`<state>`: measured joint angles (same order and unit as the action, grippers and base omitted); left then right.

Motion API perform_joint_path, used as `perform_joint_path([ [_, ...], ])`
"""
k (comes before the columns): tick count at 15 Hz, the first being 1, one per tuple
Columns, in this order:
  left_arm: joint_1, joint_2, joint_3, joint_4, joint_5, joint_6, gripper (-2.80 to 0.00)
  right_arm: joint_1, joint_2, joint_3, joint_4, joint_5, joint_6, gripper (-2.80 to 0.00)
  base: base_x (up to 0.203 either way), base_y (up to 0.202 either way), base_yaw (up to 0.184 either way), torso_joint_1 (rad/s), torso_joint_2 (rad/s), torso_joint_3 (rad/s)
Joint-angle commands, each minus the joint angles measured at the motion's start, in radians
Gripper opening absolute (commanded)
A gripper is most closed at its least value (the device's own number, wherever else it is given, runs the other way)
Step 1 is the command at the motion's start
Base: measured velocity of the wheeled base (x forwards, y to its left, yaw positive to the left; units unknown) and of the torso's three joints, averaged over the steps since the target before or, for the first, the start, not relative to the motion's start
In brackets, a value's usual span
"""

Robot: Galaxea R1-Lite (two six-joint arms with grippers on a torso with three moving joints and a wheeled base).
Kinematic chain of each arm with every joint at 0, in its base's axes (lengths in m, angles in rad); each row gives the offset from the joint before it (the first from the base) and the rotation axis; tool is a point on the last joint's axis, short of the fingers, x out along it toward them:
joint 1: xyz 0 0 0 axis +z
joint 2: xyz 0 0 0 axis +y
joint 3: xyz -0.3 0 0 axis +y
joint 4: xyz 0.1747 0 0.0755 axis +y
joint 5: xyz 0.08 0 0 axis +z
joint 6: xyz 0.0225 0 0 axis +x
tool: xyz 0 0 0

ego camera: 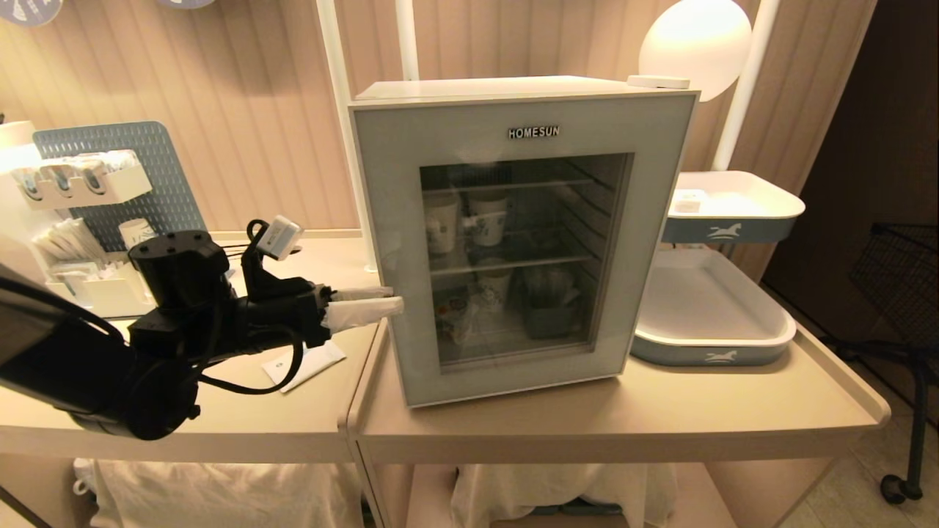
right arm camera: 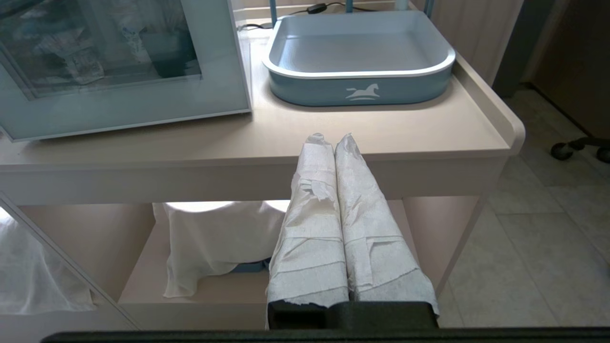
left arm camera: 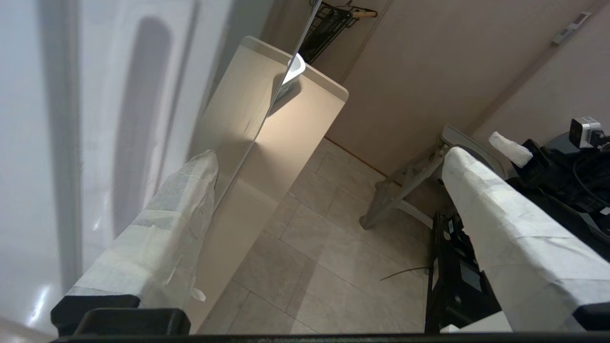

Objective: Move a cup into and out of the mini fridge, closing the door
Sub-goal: Open the freezer door

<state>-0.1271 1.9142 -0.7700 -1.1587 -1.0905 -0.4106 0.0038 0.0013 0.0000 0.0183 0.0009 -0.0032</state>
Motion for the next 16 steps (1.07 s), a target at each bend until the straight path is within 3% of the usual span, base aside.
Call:
perform_joint_path([
  [1,0.033,0.012,-0.009,-0.006,-0.007,-0.002,0.00,0.001,0.002,0.000,0.000,0.001,0.000,-2.80,0.000,0.000,0.000,0.000,0.00,0.000],
  [8,0.067,0.031,-0.019,-0.007,-0.011,-0.002,0.00,0.001,0.002,0.000,0.000,0.001,0.000,-2.80,0.000,0.000,0.000,0.000,0.00,0.000],
  [16,0.007,0.069,-0.012,-0.007,-0.008,-0.004,0.00,0.001,0.002,0.000,0.000,0.001,0.000,-2.80,0.000,0.000,0.000,0.000,0.00,0.000],
])
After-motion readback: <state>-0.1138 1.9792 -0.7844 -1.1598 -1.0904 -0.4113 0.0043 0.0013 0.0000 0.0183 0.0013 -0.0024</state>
